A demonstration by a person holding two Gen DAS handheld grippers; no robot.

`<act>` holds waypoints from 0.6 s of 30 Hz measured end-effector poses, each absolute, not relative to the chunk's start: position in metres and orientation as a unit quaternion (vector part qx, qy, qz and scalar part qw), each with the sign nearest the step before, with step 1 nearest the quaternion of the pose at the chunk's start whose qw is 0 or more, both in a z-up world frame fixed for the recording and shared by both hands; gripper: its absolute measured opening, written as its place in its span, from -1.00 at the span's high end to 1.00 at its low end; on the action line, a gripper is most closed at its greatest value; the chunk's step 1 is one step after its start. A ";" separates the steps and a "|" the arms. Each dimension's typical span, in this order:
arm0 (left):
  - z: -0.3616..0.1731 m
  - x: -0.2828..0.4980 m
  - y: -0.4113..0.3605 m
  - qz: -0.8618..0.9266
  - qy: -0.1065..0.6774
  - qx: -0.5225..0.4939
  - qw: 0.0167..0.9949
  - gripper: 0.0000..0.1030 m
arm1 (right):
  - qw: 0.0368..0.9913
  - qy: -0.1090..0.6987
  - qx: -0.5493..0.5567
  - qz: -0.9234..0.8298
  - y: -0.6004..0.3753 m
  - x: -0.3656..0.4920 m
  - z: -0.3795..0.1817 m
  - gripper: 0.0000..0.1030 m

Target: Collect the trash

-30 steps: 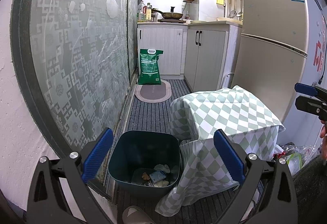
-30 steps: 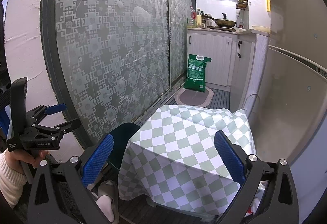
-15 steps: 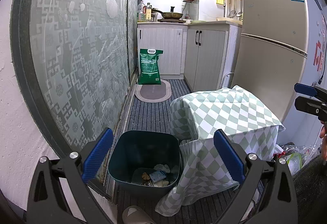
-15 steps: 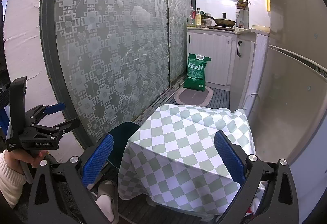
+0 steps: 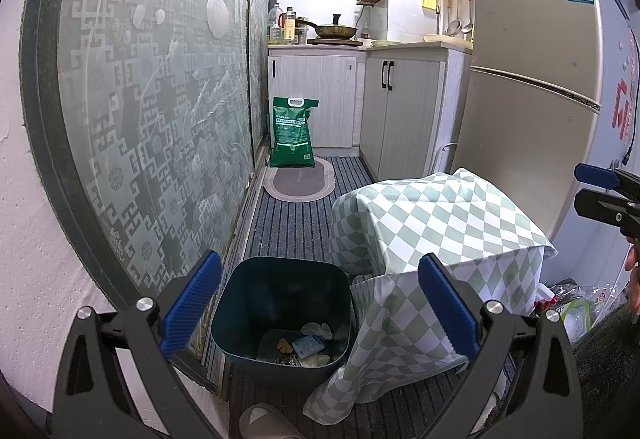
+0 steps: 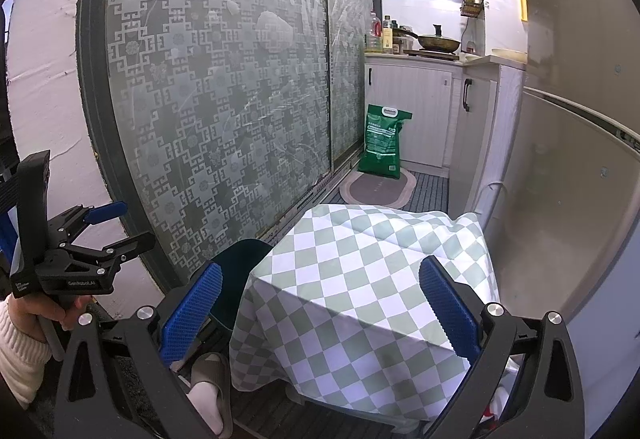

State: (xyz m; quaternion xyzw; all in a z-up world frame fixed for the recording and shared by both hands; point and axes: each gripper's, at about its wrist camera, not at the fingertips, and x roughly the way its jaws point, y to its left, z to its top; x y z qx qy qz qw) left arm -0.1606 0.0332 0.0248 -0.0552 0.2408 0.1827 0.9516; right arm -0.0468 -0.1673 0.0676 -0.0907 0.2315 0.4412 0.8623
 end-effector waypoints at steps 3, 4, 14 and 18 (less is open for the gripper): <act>0.025 -0.161 0.033 0.183 0.241 -0.056 0.952 -0.94 | 0.862 0.231 -0.091 0.442 -0.167 -0.047 0.068 -0.94; 0.025 -0.161 0.033 0.183 0.242 -0.056 0.951 -0.94 | 0.862 0.232 -0.091 0.441 -0.167 -0.047 0.068 -0.94; 0.025 -0.161 0.032 0.182 0.244 -0.057 0.951 -0.94 | 0.862 0.232 -0.092 0.441 -0.168 -0.046 0.066 -0.94; 0.024 -0.160 0.033 0.185 0.247 -0.060 0.949 -0.94 | 0.862 0.232 -0.093 0.441 -0.168 -0.046 0.066 -0.94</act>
